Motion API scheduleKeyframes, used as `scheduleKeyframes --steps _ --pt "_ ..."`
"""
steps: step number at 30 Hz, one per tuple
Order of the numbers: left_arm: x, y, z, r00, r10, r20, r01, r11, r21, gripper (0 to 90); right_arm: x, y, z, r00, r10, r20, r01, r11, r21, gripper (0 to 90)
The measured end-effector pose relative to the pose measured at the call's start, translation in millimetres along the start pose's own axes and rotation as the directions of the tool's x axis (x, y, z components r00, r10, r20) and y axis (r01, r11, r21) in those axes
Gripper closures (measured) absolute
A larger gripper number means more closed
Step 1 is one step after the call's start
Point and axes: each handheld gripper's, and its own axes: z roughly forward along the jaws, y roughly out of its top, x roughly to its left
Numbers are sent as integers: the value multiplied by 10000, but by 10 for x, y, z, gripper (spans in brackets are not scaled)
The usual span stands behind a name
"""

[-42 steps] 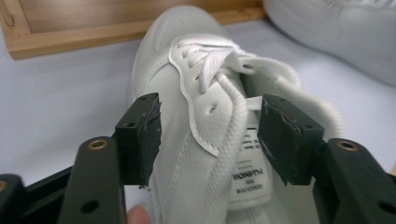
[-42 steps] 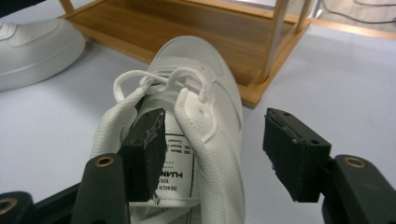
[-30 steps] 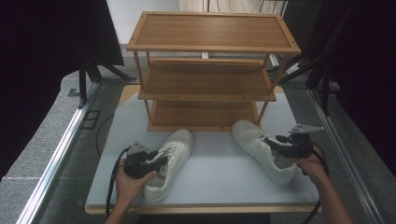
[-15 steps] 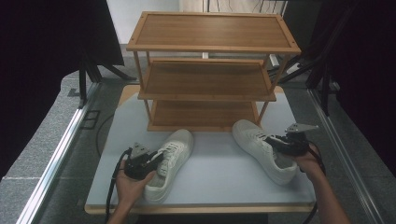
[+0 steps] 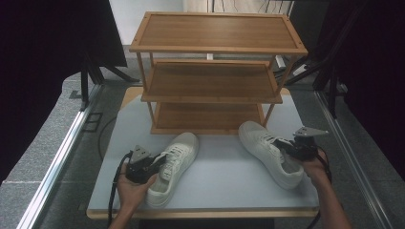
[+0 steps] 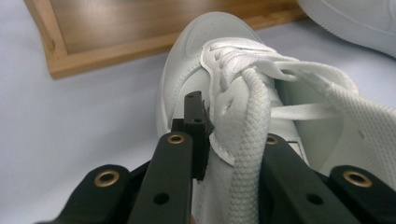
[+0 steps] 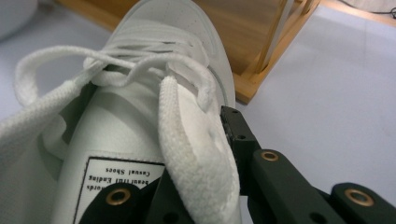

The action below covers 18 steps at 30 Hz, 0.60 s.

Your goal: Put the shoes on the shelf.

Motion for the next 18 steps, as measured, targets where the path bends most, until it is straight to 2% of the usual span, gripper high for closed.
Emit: scheduleKeyframes --steps 3,5,9,12,15,17,18 --pt "6 63 -90 9983 -383 440 403 9982 -451 823 15 -31 -101 9974 704 -136 -711 9958 -579 856" --pt "6 126 -167 9946 -689 780 755 9935 -853 823 43 -31 -193 9951 982 -123 -989 9910 -902 855" --pt "-31 248 -301 9899 -798 1169 967 9844 -1471 821 77 -40 -331 9874 1575 -127 -1577 9777 -1387 854" --pt "-30 319 -369 9825 -1075 1521 1347 9741 -1817 821 82 -78 -422 9727 2312 -181 -2304 9548 -1879 853" --pt "-24 381 -398 9737 -1374 1820 1730 9650 -1971 821 87 -107 -481 9623 2694 -362 -2705 9359 -2255 851" --pt "-28 422 -414 9735 -1348 1845 1721 9638 -2038 820 104 -118 -523 9526 2964 -679 -3038 9175 -2568 849" --pt "-33 434 -420 9738 -1343 1835 1721 9627 -2088 820 104 -118 -523 9526 2964 -679 -3038 9175 -2568 849"
